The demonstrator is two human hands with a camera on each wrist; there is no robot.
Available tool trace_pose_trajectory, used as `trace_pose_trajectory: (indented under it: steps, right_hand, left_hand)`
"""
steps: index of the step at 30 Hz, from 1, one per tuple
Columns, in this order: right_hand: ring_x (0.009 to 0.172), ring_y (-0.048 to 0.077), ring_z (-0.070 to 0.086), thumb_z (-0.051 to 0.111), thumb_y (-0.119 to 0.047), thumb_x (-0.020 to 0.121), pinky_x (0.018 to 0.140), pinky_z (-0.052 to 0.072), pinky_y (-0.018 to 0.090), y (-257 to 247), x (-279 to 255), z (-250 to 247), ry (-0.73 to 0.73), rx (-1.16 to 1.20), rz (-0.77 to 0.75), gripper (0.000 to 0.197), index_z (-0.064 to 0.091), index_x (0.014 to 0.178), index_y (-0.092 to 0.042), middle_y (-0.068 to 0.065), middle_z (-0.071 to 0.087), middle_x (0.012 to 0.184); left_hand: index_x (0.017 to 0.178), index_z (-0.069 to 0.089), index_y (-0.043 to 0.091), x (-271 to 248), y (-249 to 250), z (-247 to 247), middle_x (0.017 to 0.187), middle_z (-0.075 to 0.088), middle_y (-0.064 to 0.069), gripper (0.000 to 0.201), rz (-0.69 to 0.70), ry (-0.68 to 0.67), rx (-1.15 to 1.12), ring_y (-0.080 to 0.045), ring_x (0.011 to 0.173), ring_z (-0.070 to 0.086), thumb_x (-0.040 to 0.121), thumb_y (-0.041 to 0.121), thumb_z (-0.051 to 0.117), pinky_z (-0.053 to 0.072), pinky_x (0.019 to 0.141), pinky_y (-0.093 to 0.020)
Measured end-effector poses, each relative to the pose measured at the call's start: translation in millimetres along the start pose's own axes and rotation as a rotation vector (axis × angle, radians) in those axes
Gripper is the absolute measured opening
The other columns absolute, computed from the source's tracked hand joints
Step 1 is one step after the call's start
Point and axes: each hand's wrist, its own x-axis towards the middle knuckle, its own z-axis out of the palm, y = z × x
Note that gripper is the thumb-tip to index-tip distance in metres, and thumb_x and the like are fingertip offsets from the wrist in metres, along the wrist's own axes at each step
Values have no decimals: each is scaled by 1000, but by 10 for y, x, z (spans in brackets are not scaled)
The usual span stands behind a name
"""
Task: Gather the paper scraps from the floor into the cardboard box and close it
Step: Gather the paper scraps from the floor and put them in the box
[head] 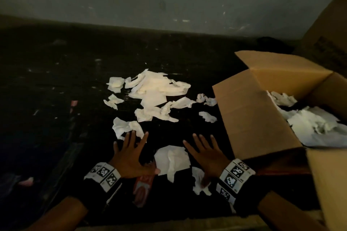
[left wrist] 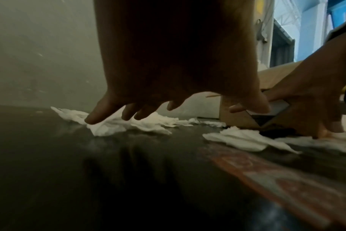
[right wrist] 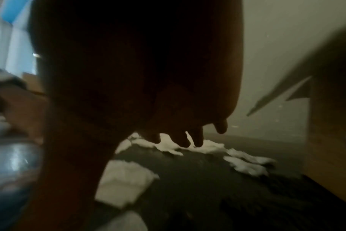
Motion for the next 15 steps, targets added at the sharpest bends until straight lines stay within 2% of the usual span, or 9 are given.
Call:
trace_pose_trajectory:
  steps: [3, 8, 11, 12, 13, 15]
  right_hand:
    - [144, 38, -15, 76, -55, 67, 114, -8, 57, 26, 68, 158, -10, 89, 50, 131, -20, 147, -19, 19, -20, 156]
    - [145, 30, -19, 68, -57, 74, 116, -6, 49, 65, 289, 177, 32, 351, 7, 118, -17, 148, -24, 12, -23, 157]
    - [147, 26, -12, 63, -54, 81, 118, -1, 44, -21, 531, 119, 92, 401, 1, 104, -10, 150, -24, 8, -18, 158]
    - [147, 26, -9, 61, -52, 83, 118, 1, 43, -67, 624, 89, 105, 406, 1, 100, -7, 150, -23, 8, -15, 159]
    - [147, 26, -6, 60, -50, 85, 118, 3, 42, -122, 740, 33, 122, 399, -3, 96, -5, 151, -22, 9, -12, 159]
    - [148, 26, 0, 58, -45, 88, 118, 5, 41, -227, 917, -70, 164, 366, -8, 89, 0, 151, -21, 10, -6, 160]
  left_hand:
    - [135, -29, 45, 70, 38, 91, 153, -27, -12, 126, 18, -35, -17, -29, 139, -26, 45, 95, 44, -9, 108, -65]
    - [138, -27, 39, 219, 74, 150, 154, -21, -15, 135, 34, 8, 29, -30, 141, -21, 28, 102, 20, -5, 109, -65]
    - [141, -22, 33, 241, 39, 102, 155, -16, -14, 143, 41, 17, 56, -31, 143, -13, 22, 103, 14, 2, 112, -60]
    - [143, -20, 31, 246, 23, 71, 156, -12, -13, 143, 36, 25, 56, -32, 143, -9, 26, 103, 20, 6, 113, -58]
    - [144, -19, 29, 260, -13, 18, 156, -9, -13, 136, 26, 40, 52, -32, 144, -5, 38, 98, 32, 10, 114, -55]
    - [145, -17, 27, 273, -82, -89, 156, -4, -15, 120, 35, 70, 30, -32, 144, -3, 62, 79, 54, 15, 115, -50]
